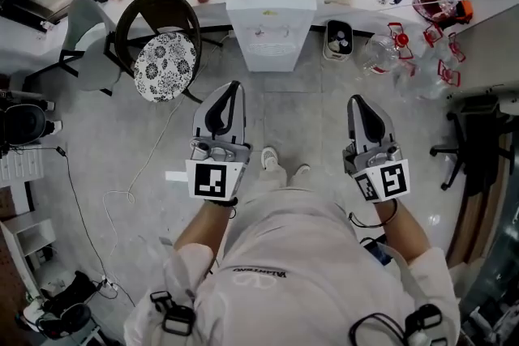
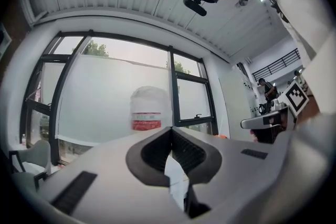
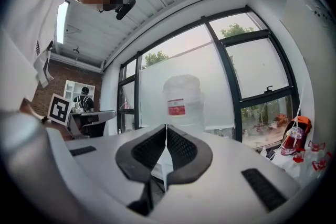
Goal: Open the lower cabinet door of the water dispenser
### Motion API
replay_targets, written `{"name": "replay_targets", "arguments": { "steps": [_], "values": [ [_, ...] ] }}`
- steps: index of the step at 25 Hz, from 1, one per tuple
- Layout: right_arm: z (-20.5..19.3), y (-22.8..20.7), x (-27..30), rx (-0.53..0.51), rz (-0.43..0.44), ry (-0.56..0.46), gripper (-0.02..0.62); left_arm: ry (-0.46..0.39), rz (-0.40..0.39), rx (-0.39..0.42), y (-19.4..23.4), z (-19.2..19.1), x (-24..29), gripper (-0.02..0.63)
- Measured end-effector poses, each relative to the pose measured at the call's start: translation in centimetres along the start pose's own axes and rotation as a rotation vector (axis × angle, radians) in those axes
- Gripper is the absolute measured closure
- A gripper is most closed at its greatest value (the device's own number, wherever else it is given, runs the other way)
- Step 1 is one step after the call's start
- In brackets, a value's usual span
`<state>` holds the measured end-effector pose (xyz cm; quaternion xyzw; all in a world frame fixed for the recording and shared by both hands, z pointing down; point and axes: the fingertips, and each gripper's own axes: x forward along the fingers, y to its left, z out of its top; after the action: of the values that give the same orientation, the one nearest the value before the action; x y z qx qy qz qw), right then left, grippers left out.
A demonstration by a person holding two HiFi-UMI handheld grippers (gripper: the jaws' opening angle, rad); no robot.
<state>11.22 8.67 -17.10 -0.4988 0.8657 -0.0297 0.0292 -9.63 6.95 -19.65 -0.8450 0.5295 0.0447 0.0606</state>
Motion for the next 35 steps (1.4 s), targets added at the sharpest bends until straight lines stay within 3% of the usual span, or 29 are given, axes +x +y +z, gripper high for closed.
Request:
{"name": "replay_targets", "arguments": {
  "steps": [6, 10, 14, 25, 29, 35],
  "values": [
    [-3.1, -1.5, 3.1, 0.018, 0.056, 0.048, 0.578, 0.0, -0.033, 0.011, -0.5, -2.3, 3.2, 0.603],
    [-7.4, -2.6, 5.6, 0.005, 0.123, 0.045, 0.578, -0.012, -0.048, 0.0, -1.7, -7.3, 4.8, 0.603],
    [-14.9, -5.4, 8.4, 0.003, 0.115, 0.017, 0.578, 0.009, -0.05, -0.011, -2.5, -16.5, 7.0, 0.603],
    [-45.0, -12.0, 14.9, 0.04, 0.175, 0.041, 0.578, -0.015, -0.095, 0.009, -4.1, -46.9, 13.0, 0.603],
    [-52.7, -13.9, 17.7, 0.048, 0.178, 0.022, 0.577, -0.03, -0.111, 0.023, -3.8, -54.4, 14.7, 0.603],
    [-60.9, -16.1, 21.2, 0.049, 0.191, 0.001, 0.577, -0.049, -0.137, 0.037, -3.8, -62.6, 17.0, 0.603]
  ]
}}
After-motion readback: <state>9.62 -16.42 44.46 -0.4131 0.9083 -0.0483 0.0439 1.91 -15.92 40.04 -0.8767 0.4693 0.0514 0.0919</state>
